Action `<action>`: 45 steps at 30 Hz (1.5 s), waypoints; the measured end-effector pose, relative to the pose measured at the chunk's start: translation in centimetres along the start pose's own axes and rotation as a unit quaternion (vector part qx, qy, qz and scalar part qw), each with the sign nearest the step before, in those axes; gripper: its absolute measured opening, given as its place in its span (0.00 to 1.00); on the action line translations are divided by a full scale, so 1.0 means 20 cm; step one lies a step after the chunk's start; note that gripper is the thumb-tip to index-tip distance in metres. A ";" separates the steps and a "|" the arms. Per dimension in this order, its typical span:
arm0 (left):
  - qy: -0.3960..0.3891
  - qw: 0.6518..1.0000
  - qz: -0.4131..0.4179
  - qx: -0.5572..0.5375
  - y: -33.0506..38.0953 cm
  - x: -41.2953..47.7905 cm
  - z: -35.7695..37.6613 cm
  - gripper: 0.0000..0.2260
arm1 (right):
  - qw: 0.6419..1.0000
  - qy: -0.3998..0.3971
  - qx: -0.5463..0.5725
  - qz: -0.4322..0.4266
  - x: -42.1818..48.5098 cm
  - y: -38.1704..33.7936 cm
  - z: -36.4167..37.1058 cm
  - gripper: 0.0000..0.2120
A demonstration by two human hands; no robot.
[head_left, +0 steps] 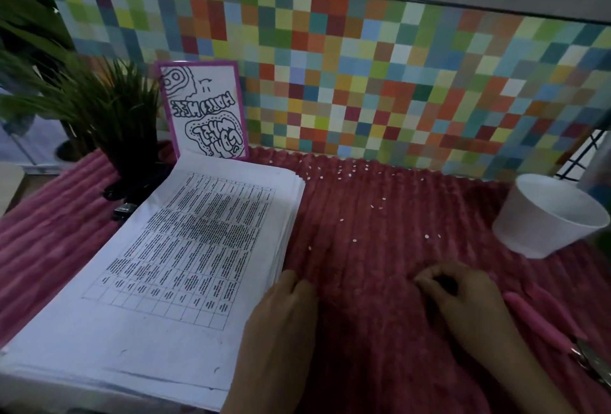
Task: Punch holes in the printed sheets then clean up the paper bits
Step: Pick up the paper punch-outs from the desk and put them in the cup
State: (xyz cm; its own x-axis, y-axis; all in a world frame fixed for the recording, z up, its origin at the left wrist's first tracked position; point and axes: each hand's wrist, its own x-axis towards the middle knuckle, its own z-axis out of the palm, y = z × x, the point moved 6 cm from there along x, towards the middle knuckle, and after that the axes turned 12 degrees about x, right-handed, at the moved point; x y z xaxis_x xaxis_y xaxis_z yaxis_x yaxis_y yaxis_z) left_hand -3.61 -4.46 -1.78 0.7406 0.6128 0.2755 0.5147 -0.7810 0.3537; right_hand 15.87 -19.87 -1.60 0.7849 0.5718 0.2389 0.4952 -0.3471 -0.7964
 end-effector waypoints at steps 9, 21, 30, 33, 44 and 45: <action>0.074 0.995 -0.023 -0.066 -0.05 0.09 -0.31 0.06 | 0.996 -0.035 0.052 -0.069 0.20 -0.28 0.19 0.04; 0.028 0.998 -0.022 -0.042 -0.10 0.10 -0.20 0.05 | 0.988 -0.066 -0.090 -0.106 0.32 -0.23 0.41 0.05; 0.012 0.999 -0.023 0.032 -0.02 0.39 -0.15 0.09 | 0.996 -0.007 0.022 -0.083 0.38 -0.28 0.37 0.07; -0.028 0.996 -0.027 0.083 0.02 0.45 -0.03 0.07 | 0.996 -0.015 0.035 -0.078 0.42 -0.28 0.40 0.08; -0.063 0.987 -0.019 0.146 0.07 0.44 0.03 0.11 | 0.979 -0.058 -0.171 -0.092 0.47 -0.27 0.55 0.10; -0.059 0.988 -0.019 0.143 0.07 0.44 0.02 0.11 | 0.981 -0.061 -0.163 -0.089 0.47 -0.27 0.55 0.10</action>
State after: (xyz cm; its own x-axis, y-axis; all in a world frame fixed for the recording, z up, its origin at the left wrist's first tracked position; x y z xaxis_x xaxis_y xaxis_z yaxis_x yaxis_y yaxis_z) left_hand 3.81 -0.17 0.78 0.7546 0.6378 0.1543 0.6321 -0.7696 0.0899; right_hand 16.53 -4.42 -1.24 0.6353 0.7221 0.2738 0.7280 -0.4418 -0.5243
